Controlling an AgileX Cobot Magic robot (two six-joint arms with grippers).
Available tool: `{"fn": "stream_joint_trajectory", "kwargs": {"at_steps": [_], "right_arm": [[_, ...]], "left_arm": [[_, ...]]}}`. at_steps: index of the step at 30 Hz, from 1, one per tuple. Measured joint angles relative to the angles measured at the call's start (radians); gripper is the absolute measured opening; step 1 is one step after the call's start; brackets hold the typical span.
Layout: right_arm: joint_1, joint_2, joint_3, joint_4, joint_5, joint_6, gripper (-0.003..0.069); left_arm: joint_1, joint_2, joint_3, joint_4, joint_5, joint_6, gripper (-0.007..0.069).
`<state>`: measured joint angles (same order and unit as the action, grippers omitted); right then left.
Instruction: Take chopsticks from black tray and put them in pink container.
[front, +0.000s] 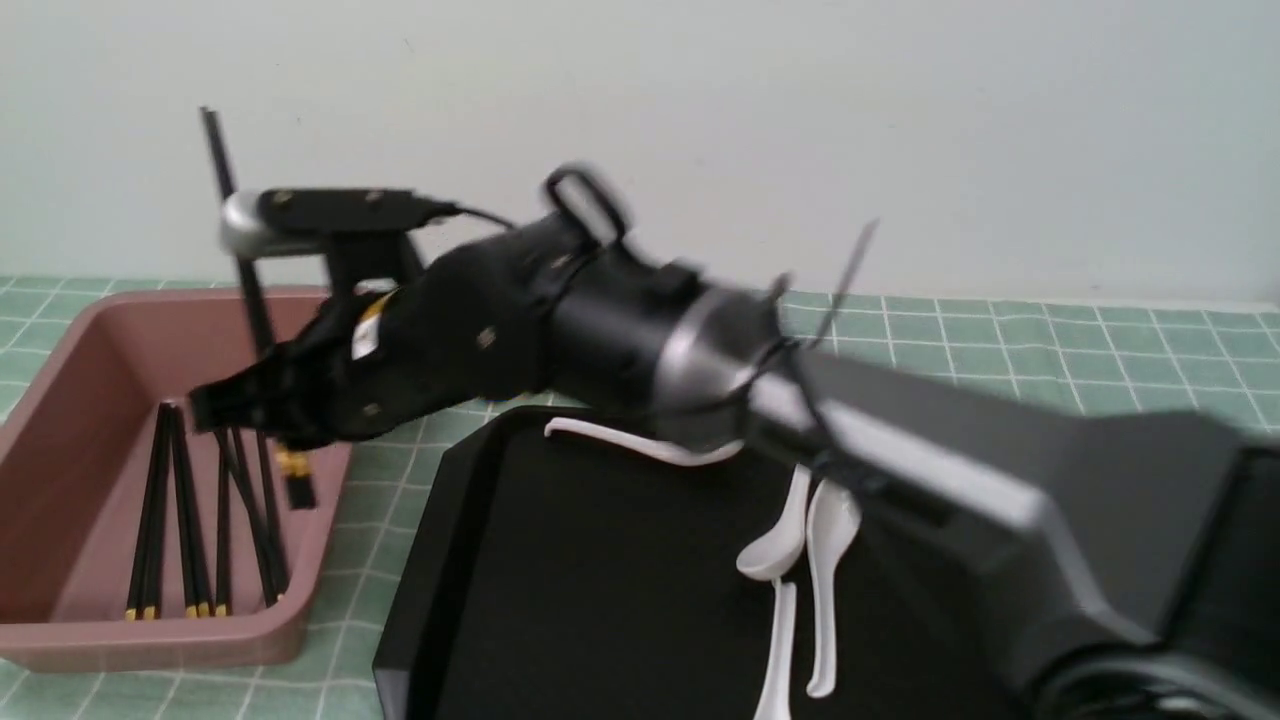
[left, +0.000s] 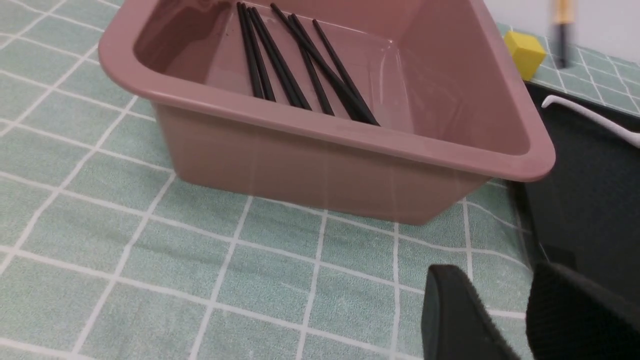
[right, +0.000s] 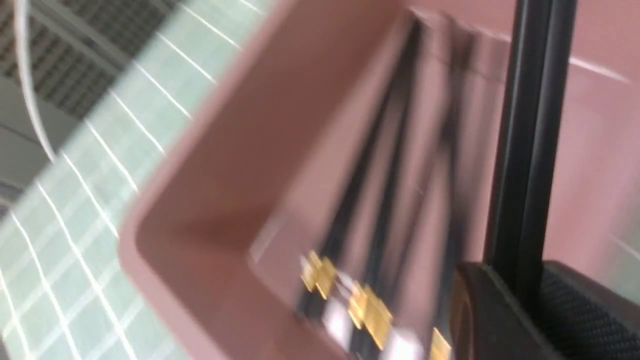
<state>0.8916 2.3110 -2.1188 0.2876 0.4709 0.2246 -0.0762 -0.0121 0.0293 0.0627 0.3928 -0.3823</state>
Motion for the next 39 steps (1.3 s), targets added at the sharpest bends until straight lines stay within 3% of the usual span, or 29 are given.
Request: {"fn": "stream_joint_trajectory", "kwargs": {"at_steps": [6,8,12,17,24,32,36,39], "right_arm": [[0.027,0.098,-0.061,0.0,-0.043,0.0,0.0205],[0.029,0.104,-0.064,-0.001,-0.022,-0.001,0.0275],[0.028,0.079,-0.064,-0.042,0.067,-0.001,0.0303],[0.026,-0.031,-0.064,-0.138,0.287,-0.001,0.0242],[0.026,-0.377,-0.07,-0.306,0.748,-0.083,0.0008],[0.026,-0.834,0.068,-0.333,0.786,-0.109,-0.0015],[0.026,-1.102,0.291,-0.334,0.786,-0.109,-0.0012],[0.026,-1.353,0.609,-0.337,0.665,-0.109,-0.001]], "left_arm": [[0.0,0.0,0.0,0.0,0.0,0.0,0.0238],[0.0,0.0,0.0,0.0,0.0,0.0,0.0238],[0.0,0.0,0.0,0.0,0.0,0.0,0.0238],[0.0,0.0,0.0,0.0,0.0,0.0,0.0238],[0.0,0.0,0.0,0.0,0.0,0.0,0.0238],[0.0,0.0,0.0,0.0,0.0,0.0,0.0238],[0.0,0.0,0.0,0.0,0.0,0.0,0.0238],[0.0,0.0,0.0,0.0,0.0,0.0,0.0238]]}}
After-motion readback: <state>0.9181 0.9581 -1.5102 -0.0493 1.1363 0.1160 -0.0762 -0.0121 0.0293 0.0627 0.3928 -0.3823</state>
